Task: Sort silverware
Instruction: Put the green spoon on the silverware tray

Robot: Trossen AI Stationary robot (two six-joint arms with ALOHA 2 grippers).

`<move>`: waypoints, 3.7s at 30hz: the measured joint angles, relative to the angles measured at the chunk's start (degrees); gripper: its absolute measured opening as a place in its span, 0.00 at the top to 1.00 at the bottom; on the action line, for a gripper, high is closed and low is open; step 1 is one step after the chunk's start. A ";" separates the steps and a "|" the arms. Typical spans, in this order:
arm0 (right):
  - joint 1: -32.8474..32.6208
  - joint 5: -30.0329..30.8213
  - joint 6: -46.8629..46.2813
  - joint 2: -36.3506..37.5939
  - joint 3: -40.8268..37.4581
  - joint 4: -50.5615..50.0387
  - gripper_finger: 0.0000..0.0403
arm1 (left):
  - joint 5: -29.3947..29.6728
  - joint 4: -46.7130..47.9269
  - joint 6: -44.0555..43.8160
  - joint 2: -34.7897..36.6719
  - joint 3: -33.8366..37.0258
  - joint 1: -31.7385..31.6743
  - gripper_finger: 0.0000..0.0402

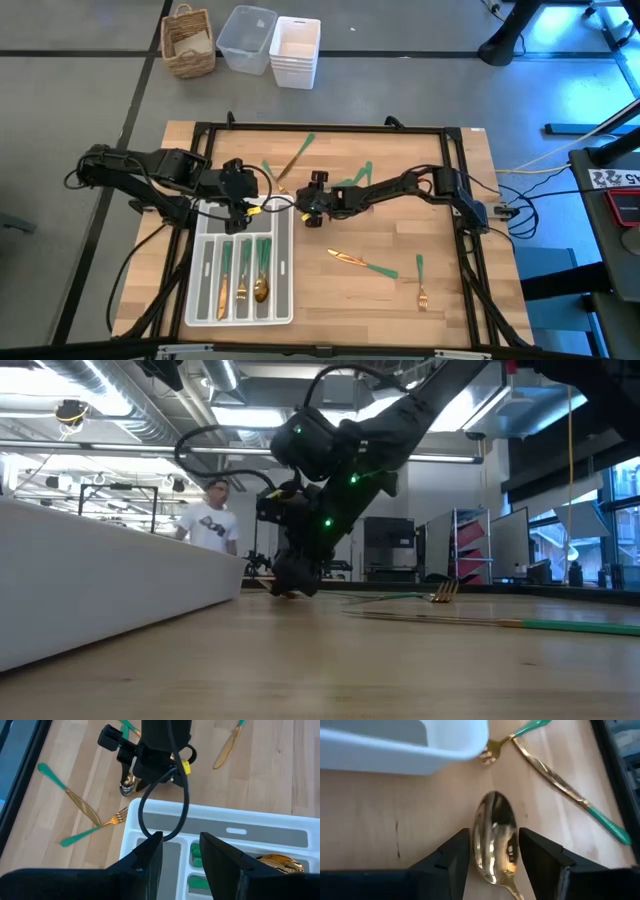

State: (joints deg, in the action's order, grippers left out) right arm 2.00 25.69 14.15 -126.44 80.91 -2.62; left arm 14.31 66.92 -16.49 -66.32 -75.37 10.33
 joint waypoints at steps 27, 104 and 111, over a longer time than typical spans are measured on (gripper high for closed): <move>0.02 -1.38 0.54 -3.51 0.24 3.79 0.97 | 0.00 -0.04 -0.04 0.00 0.00 0.02 0.70; -24.07 -38.79 41.84 -12.65 18.78 24.71 0.99 | 10.46 -8.36 -43.12 -8.31 0.00 8.91 0.70; -21.64 -38.89 41.42 -17.11 22.56 21.98 0.99 | 10.54 -9.26 -41.70 -8.09 0.00 8.87 0.70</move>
State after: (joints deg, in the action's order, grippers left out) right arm -19.63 -13.20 55.57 -143.54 103.47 19.36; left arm 24.84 57.66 -58.19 -74.41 -75.37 19.20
